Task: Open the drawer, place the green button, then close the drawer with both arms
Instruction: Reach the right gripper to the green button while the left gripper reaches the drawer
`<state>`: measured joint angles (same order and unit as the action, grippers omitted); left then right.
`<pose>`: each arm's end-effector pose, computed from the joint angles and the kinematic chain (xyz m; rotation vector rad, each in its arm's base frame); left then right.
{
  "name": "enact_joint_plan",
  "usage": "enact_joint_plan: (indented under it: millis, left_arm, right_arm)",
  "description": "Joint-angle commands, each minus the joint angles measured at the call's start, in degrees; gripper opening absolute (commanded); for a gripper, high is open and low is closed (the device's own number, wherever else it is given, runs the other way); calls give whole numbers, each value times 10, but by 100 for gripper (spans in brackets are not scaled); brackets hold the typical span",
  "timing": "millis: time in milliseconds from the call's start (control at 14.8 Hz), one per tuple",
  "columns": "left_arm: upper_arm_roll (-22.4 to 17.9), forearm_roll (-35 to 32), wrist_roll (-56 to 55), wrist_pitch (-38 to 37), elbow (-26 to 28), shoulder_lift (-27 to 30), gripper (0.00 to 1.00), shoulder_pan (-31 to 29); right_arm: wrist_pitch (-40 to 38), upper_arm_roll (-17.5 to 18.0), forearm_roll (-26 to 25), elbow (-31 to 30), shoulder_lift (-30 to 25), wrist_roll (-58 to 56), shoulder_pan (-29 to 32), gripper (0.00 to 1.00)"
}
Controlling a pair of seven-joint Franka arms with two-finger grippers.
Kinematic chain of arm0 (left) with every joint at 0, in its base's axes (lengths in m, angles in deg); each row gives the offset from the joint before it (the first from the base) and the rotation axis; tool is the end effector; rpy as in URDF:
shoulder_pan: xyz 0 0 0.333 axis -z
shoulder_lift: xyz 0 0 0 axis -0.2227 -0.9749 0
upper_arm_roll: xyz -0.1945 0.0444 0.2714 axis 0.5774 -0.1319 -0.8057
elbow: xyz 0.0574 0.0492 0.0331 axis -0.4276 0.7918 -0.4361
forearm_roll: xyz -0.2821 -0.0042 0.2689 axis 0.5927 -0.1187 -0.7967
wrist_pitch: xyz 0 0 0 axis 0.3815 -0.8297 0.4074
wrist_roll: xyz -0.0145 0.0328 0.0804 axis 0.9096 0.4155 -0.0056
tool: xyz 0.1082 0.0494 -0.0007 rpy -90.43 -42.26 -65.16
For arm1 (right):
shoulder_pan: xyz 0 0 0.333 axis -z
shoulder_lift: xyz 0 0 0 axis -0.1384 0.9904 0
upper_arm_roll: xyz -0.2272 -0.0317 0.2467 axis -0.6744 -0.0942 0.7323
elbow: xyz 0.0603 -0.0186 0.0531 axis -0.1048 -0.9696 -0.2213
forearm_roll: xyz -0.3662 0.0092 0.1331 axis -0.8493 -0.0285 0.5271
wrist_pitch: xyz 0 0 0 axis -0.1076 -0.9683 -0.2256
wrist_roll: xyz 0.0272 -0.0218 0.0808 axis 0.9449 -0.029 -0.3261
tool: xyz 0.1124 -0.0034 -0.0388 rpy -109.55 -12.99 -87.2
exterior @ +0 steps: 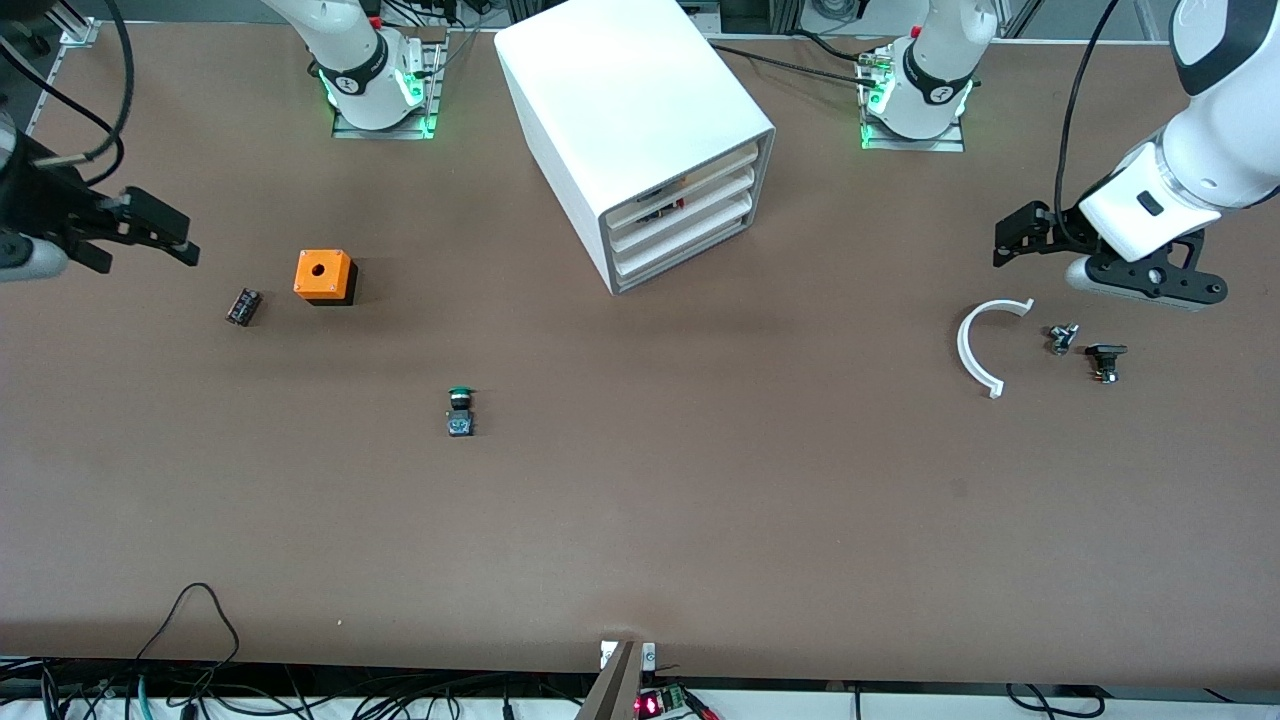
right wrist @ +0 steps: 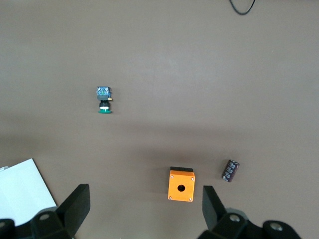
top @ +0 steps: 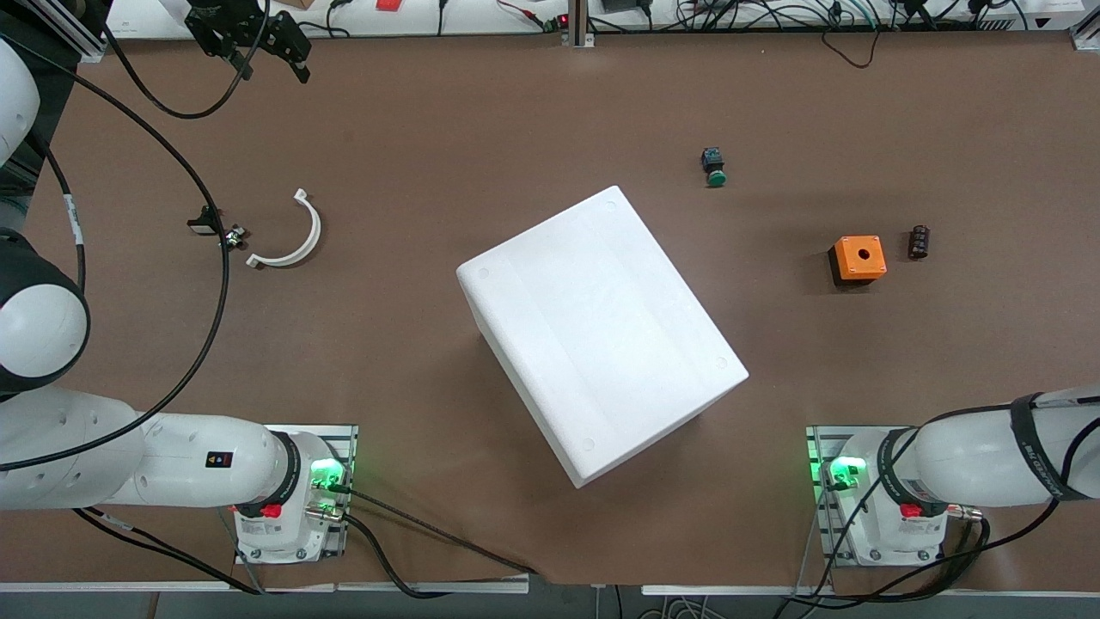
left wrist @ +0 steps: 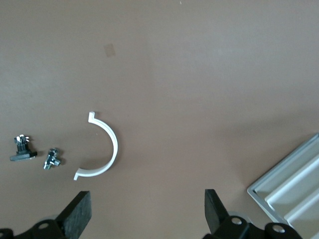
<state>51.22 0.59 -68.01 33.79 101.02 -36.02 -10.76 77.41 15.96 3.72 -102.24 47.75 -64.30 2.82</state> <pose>0.5430 -0.0650 0.5629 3.0545 -0.2449 -0.1434 0.5791 0.0301 0.6173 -3.0845 -0.1065 0.0136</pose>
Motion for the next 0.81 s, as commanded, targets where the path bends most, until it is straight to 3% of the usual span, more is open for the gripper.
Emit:
enact_joint_plan:
  millis: [0,337,742]
  left_arm:
    - [2,45,7,-64,-18,-7,100,3]
    - [4,129,12,-115,-15,-8,100,25]
    - [7,268,137,-129,6,-58,100,20]
  right_arm:
    - [-7,5,3,-5,25,-5,5,100]
    - [3,11,5,-25,53,4,-12,100]
    - [99,11,5,-62,93,4,-45,100]
